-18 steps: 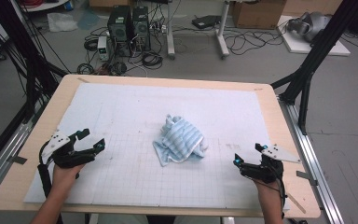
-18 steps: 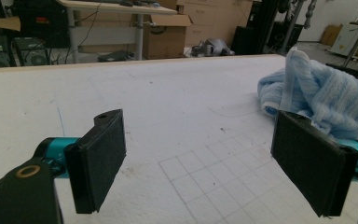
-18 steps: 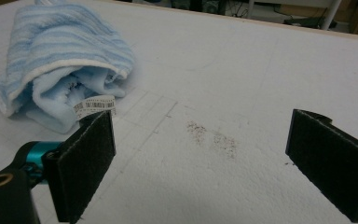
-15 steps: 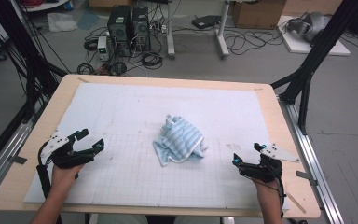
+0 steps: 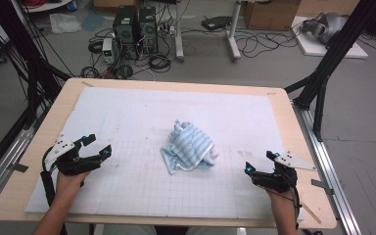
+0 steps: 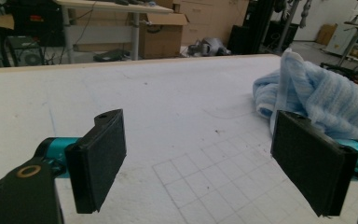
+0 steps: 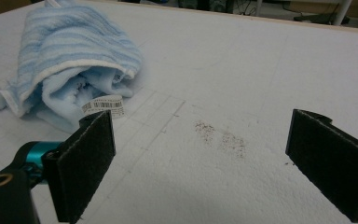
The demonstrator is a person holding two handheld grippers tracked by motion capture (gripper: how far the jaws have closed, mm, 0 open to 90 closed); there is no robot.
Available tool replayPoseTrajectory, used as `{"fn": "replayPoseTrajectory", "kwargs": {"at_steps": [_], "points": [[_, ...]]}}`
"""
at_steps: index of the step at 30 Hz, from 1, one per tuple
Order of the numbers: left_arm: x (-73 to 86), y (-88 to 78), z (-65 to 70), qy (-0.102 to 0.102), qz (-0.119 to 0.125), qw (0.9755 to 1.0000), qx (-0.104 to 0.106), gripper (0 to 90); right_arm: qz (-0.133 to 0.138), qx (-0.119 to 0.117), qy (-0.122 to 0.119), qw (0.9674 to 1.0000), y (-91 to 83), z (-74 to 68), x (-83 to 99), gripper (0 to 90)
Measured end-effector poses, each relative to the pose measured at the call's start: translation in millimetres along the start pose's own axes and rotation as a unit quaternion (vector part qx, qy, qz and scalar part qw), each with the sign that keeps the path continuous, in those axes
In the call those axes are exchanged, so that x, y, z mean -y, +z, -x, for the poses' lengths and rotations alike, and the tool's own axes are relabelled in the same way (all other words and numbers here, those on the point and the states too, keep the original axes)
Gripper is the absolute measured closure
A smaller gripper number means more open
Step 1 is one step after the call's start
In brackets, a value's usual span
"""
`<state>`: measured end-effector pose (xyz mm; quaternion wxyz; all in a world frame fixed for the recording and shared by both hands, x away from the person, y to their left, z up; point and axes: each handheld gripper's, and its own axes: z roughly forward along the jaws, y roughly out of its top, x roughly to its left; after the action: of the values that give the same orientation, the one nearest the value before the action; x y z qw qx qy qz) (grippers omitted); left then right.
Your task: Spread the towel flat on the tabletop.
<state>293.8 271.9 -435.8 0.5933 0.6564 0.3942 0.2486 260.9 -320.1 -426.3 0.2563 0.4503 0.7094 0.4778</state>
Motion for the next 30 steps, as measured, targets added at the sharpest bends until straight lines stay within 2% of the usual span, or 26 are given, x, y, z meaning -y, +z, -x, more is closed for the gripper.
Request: {"fn": "replayPoseTrajectory", "kwargs": {"at_steps": [5, 7, 13, 14, 15, 19, 22, 25, 29, 30], "points": [[-2.6, 3.1, 6.6, 0.005, -0.005, 0.9999, 0.015, 17.1, 0.001, 0.004, -0.014, 0.9999, -5.8, -10.0, -1.4, 7.0], [-4.9, 7.7, 14.1, 0.004, -0.004, 0.9995, 0.031, 17.1, 0.000, 0.002, -0.018, 0.9998, -6.8, -11.7, -1.3, 7.0], [-10.4, 20.7, 28.6, 0.014, -0.017, 0.9978, 0.062, 17.6, 0.000, 0.000, -0.011, 0.9999, -9.0, -11.4, 0.8, 7.0], [-10.4, 20.7, 28.6, 0.014, -0.017, 0.9978, 0.062, 17.9, 0.000, 0.000, -0.011, 0.9999, -9.0, -11.4, 0.8, 7.0], [-14.1, 26.3, 32.6, 0.020, -0.025, 0.9968, 0.073, 18.3, 0.002, 0.000, -0.009, 1.0000, -9.3, -11.0, 0.9, 7.0], [-22.0, 37.8, 43.4, 0.021, -0.032, 0.9944, 0.099, 19.1, 0.002, -0.002, -0.006, 1.0000, -7.9, -11.3, -0.2, 7.0], [-28.5, 47.7, 54.3, 0.018, -0.028, 0.9921, 0.121, 19.1, 0.001, -0.005, -0.010, 0.9999, -8.2, -13.8, -0.8, 7.1], [-34.5, 59.5, 67.9, 0.022, -0.027, 0.9875, 0.153, 19.4, -0.001, -0.008, -0.013, 0.9999, -7.0, -15.2, -0.2, 7.0], [-36.4, 75.3, 80.1, 0.030, -0.039, 0.9844, 0.169, 20.0, -0.006, -0.007, -0.012, 0.9999, -5.8, -15.0, 0.4, 7.1], [-36.4, 75.3, 80.1, 0.030, -0.039, 0.9844, 0.169, 20.0, -0.006, -0.008, -0.010, 0.9999, -5.9, -14.9, 0.6, 7.1]]}}
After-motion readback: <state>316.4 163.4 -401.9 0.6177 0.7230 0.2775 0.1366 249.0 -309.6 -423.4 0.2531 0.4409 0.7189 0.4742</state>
